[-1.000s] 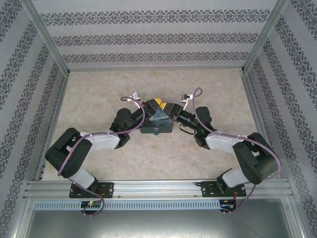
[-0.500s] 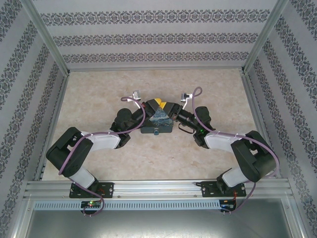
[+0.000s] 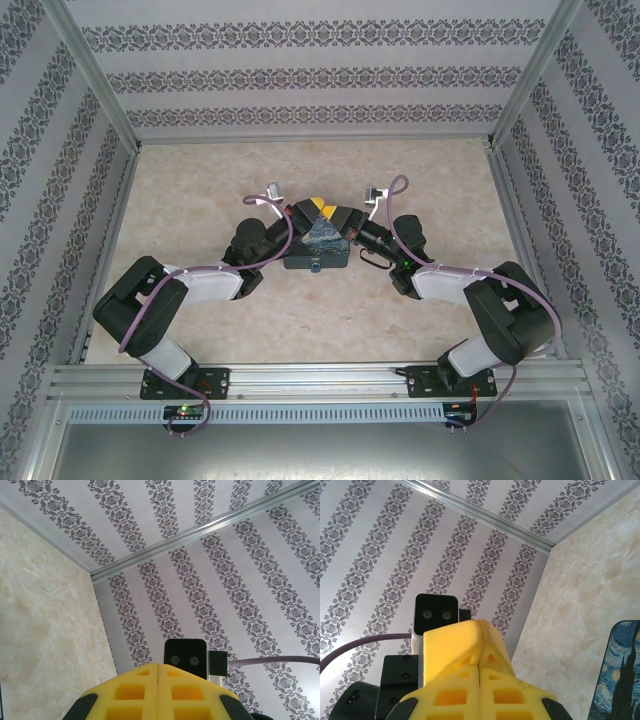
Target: Unlock a padlock with a key
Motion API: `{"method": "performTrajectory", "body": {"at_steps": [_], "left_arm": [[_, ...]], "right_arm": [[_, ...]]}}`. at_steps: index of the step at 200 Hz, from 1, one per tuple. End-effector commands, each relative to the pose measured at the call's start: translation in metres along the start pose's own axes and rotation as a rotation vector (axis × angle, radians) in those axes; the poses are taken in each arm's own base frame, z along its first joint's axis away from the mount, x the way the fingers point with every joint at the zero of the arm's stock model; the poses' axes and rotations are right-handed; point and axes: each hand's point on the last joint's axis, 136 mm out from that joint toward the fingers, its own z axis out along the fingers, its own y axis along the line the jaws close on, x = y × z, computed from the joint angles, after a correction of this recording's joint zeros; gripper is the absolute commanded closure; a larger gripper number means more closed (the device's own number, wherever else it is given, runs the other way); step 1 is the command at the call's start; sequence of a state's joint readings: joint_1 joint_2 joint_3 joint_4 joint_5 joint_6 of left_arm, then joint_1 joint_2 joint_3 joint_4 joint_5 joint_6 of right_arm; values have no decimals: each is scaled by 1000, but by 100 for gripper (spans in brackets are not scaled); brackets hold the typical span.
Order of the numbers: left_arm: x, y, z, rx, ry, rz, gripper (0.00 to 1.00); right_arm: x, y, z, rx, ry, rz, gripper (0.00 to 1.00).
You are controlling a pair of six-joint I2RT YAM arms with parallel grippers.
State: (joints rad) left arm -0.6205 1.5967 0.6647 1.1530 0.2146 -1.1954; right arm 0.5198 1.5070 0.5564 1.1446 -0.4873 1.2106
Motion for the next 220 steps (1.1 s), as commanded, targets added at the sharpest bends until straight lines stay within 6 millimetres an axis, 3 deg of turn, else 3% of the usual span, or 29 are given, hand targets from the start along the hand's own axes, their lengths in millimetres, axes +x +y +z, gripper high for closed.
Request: {"method": "performTrajectory", "body": {"at_steps": [1, 45, 52, 77, 90, 106, 140, 177, 220], "left_arm": [[0, -12, -1, 49, -7, 11, 100], [-2, -15, -2, 46, -10, 15, 100], [-2, -16, -2, 42, -11, 17, 92], [-6, -15, -6, 10, -28, 30, 39], [-10, -15, -10, -15, -41, 39, 26], [-14, -16, -17, -43, -54, 53, 17], [-14, -10, -33, -145, -19, 90, 11], [12, 11, -61, -308, 149, 186, 9], [45, 53, -102, -425, 284, 193, 9]], "right_arm": [[-2, 4, 2, -22, -10, -8, 100], [-3, 0, 0, -14, -13, 0, 100], [-3, -1, -1, -11, -14, 2, 100], [-2, -4, -7, -3, -14, 4, 100], [-3, -5, -11, 3, -16, 6, 100], [-2, -6, -16, 6, -10, 7, 100], [-1, -9, -31, 19, 1, 6, 100], [0, -16, -48, 45, 14, 17, 100], [2, -25, -53, 87, 28, 24, 100]]}}
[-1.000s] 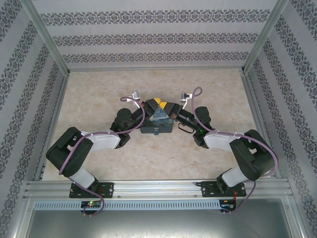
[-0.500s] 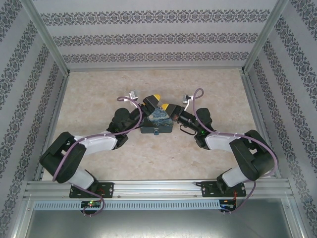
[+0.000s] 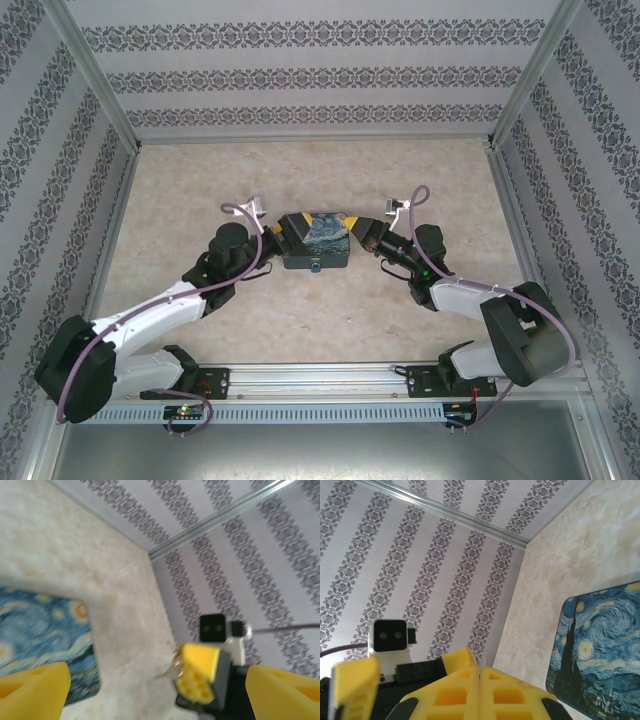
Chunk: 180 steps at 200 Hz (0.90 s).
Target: Unlock a padlock with a key
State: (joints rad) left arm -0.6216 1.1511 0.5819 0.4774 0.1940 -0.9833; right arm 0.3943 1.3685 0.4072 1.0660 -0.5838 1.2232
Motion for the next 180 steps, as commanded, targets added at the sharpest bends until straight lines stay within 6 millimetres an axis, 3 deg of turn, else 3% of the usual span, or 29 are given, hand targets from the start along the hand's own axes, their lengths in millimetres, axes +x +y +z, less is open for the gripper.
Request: {"method": "performTrajectory", "body": {"at_steps": [1, 51, 103, 148, 180], "left_arm": [[46, 47, -12, -133, 166, 39, 9], [87, 82, -19, -185, 244, 74, 11], [123, 98, 9, -241, 360, 224, 28], [128, 117, 38, -315, 331, 372, 31], [121, 132, 43, -355, 267, 436, 31]], "right_arm": [[5, 1, -3, 1, 27, -30, 100], [6, -13, 1, 35, 33, -7, 100], [0, -27, 20, 60, 42, 16, 100], [-5, -35, 35, 70, 48, 33, 100], [-6, -46, 44, 79, 59, 51, 100]]}}
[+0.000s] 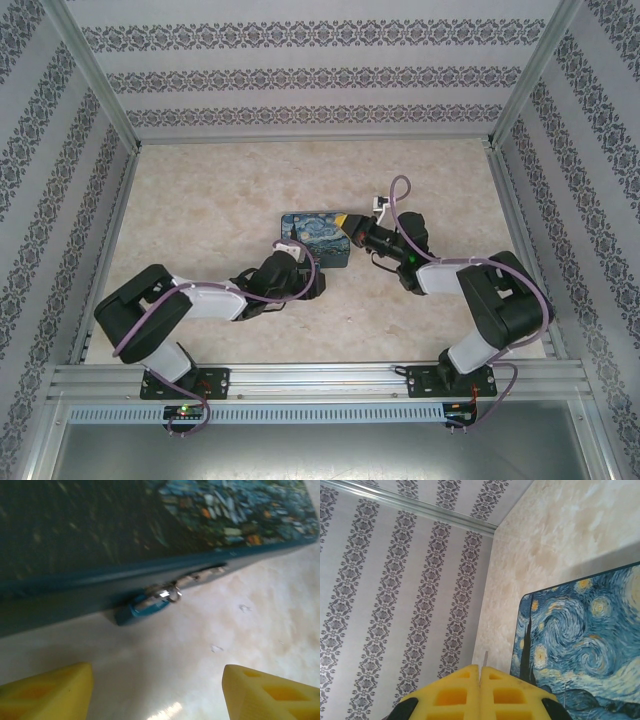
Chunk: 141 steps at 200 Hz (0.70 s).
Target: Unlock a padlock with a key
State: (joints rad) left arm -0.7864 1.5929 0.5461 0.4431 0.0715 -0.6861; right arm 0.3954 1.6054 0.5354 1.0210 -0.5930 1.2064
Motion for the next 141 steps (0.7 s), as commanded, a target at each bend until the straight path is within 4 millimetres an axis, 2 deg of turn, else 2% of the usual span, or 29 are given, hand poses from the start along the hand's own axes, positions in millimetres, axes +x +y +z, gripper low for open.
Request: {"method": "performTrajectory", "body": {"at_steps": [1, 54, 141], "left_arm": [[-21, 0, 3, -31, -119, 86, 31], [-19, 2, 17, -31, -130, 133, 32], [-13, -14, 58, 44, -71, 135, 32]], "right_arm": [[-4, 7, 9, -37, 5, -19, 100], [-2, -7, 21, -32, 35, 3, 100], [-6, -35, 23, -13, 45, 48, 100]]}}
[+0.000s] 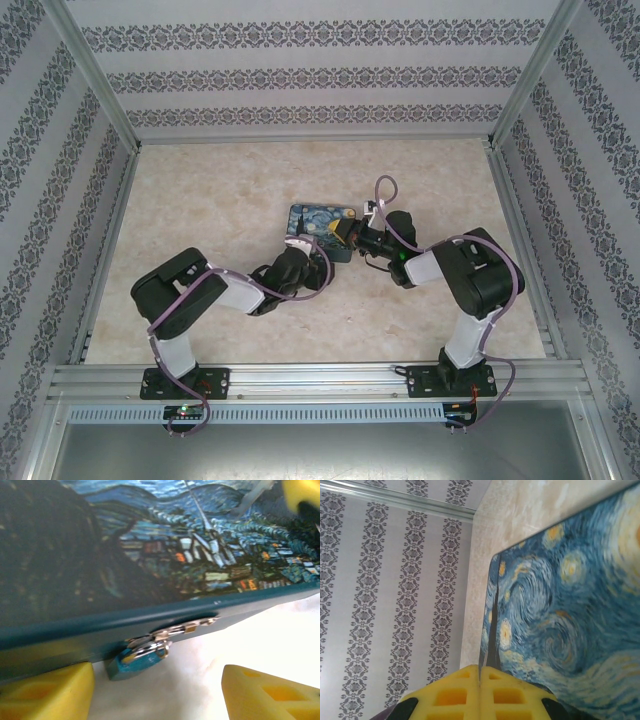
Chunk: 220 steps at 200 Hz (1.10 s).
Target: Unlock a padlock with a key
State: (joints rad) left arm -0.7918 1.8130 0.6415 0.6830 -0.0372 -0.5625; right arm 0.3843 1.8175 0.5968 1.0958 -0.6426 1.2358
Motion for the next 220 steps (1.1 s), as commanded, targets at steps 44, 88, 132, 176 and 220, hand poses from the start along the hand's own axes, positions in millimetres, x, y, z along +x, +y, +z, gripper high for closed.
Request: {"method": "performTrajectory", "body": {"at_steps": [44, 88, 132, 176, 220], "left_arm": [[15, -24, 18, 121, 71, -2, 31], [0, -33, 15, 222, 31, -117, 30], [-8, -33, 15, 295, 4, -221, 30], [-13, -39, 14, 369, -25, -306, 30], [-20, -43, 7, 421, -75, -388, 31]], "right_arm": [[-14, 5, 0, -56, -17, -11, 100], [-17, 0, 1, -53, -24, -3, 100], [-17, -3, 0, -49, -28, 4, 100], [-18, -5, -1, -47, -37, 11, 100], [-19, -6, -1, -46, -42, 18, 100]]}}
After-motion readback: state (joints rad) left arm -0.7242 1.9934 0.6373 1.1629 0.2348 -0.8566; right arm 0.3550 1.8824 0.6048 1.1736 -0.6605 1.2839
